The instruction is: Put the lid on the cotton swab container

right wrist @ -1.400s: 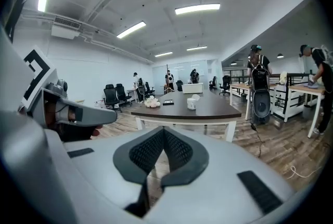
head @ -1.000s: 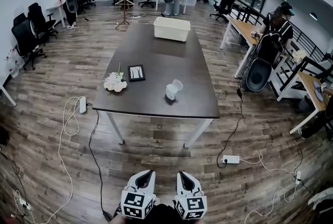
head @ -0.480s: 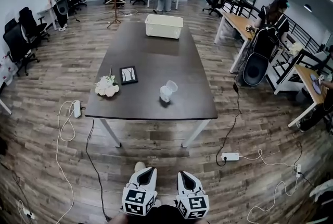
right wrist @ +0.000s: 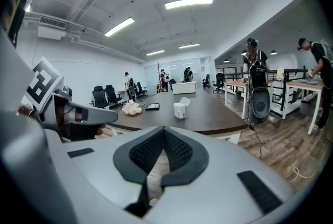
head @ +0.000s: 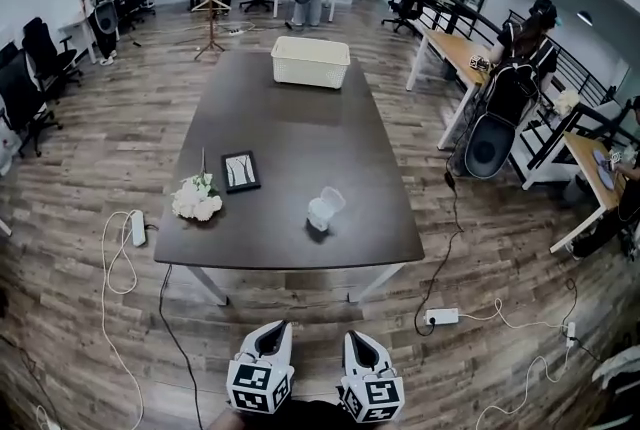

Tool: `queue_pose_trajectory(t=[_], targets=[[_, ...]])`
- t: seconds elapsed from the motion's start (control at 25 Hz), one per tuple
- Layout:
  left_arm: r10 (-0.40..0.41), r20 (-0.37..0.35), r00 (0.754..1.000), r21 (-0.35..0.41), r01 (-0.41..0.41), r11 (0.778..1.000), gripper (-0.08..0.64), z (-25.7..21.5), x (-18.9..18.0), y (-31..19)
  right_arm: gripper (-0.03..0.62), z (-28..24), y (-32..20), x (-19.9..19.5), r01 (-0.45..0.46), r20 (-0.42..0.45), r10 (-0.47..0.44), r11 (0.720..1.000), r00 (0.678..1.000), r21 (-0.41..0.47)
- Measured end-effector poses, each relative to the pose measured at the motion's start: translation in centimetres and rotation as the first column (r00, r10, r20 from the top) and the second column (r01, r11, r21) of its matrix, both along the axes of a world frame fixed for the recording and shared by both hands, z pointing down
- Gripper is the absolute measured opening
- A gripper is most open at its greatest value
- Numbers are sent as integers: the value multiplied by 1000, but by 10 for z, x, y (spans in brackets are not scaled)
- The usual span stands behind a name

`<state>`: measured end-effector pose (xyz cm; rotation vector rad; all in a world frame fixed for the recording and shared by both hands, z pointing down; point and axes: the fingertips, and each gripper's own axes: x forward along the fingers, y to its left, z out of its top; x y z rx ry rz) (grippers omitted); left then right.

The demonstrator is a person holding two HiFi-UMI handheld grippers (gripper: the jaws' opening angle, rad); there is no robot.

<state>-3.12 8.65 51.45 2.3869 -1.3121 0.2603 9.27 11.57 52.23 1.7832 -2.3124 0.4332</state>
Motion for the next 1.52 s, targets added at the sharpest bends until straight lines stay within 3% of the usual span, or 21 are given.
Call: queue_pose_trajectory(t=[0.68, 1.12, 1.52], targets=[[130, -12, 991, 12, -130, 991, 8, -2, -18, -160, 9, -4, -149, -29, -113, -6, 113, 994, 994, -6], [208, 3, 978, -34, -208, 978, 8, 8, -6, -206, 9, -6, -196, -6, -195, 15, 195, 981, 981, -18], [176, 8, 984, -75, -175, 982, 8, 18, 13, -238, 9, -2, -246, 26, -163, 59, 167, 984, 984, -70]])
